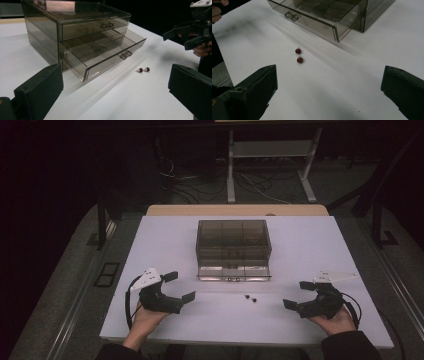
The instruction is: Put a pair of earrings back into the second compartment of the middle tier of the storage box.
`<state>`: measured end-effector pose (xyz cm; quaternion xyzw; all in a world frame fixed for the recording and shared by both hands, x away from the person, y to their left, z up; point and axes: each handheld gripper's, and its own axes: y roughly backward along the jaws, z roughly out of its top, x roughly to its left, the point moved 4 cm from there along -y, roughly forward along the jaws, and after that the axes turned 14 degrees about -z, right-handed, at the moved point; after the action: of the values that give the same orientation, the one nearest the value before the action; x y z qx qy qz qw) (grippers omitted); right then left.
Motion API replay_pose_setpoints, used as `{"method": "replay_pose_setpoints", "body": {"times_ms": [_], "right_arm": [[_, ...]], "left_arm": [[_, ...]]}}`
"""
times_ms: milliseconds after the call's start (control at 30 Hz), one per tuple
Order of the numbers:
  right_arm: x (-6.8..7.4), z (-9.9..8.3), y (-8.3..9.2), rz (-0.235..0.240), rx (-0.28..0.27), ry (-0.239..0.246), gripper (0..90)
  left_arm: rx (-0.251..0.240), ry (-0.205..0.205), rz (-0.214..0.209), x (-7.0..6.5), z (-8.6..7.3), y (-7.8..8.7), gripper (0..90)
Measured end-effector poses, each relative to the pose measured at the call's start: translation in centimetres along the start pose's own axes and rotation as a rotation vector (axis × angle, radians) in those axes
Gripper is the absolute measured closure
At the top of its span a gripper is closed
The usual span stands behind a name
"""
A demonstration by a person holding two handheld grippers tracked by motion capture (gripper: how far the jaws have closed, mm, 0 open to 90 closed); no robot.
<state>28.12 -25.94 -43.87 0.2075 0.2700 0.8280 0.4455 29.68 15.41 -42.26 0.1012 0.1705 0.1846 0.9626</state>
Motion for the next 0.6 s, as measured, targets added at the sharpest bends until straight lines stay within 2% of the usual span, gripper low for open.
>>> {"method": "replay_pose_setpoints", "body": {"times_ms": [600], "right_arm": [[-0.15, -0.37, 0.48, -0.003, 0.010, 0.003, 0.2]], "left_arm": [[0.023, -0.003, -0.022, 0.30, -0.01, -0.34, 0.0]]}}
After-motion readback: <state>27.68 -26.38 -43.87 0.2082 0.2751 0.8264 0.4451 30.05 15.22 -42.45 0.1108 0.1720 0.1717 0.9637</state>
